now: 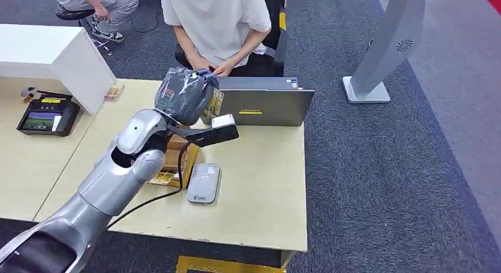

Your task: Pass the card to the sensor for recognition and then transmit it.

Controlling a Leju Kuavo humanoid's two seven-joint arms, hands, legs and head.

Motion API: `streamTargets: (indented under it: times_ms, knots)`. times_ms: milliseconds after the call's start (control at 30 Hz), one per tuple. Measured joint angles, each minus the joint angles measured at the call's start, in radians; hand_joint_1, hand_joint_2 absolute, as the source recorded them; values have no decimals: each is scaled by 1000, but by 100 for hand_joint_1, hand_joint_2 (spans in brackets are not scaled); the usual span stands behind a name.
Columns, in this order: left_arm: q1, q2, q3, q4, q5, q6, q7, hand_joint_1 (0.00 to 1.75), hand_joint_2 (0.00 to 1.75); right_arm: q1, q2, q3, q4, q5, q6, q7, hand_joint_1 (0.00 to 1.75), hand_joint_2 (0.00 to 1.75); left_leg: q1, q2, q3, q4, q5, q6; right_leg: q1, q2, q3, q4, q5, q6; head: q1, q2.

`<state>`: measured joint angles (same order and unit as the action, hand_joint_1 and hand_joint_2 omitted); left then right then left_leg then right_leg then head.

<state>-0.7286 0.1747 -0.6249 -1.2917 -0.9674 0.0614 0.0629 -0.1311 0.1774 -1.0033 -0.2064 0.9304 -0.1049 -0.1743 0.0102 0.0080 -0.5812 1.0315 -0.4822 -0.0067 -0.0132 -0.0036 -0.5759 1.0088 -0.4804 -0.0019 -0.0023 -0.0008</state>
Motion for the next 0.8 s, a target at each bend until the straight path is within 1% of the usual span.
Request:
streamTargets:
  times_ms: [300, 433, 533, 600, 733, 800]
  knots:
    - [0, 0, 0, -1, 1, 0, 0, 175, 175, 0, 0, 0, 0, -1, 0, 0, 0, 175, 0, 0, 0, 0, 0, 0, 0, 0, 0, 0, 0, 0, 0, 0]
    - [16, -8, 0, 2, 14, -24, 22, 175, 175, 0, 0, -1, 0, -6, 0, 0, 0, 175, 0, 0, 0, 0, 0, 0, 0, 0, 0, 0, 0, 0, 0, 0]
    - [44, -29, 0, 32, 18, -27, 34, 175, 175, -1, 0, -1, 0, -6, -1, 0, 0, 175, 0, 0, 0, 0, 0, 0, 0, 0, 0, 0, 0, 0, 0, 0]
    - [54, -41, 0, 71, 26, -25, 39, 175, 175, -1, 0, -1, 0, -5, -2, 3, 0, 175, 0, 0, 0, 0, 0, 0, 0, 0, 0, 0, 0, 0, 0, 0]
    - [76, -55, 0, 138, 36, -23, 40, 175, 175, 0, 0, -1, 0, -6, -4, 5, 0, 175, 0, 0, 0, 0, 0, 0, 0, 0, 0, 0, 0, 0, 0, 0]
    - [102, -59, 0, 148, 64, -48, 52, 175, 175, 0, 0, -1, 0, -8, -10, 11, 0, 175, 0, 0, 0, 0, 0, 0, 0, 0, 0, 0, 0, 0, 0, 0]
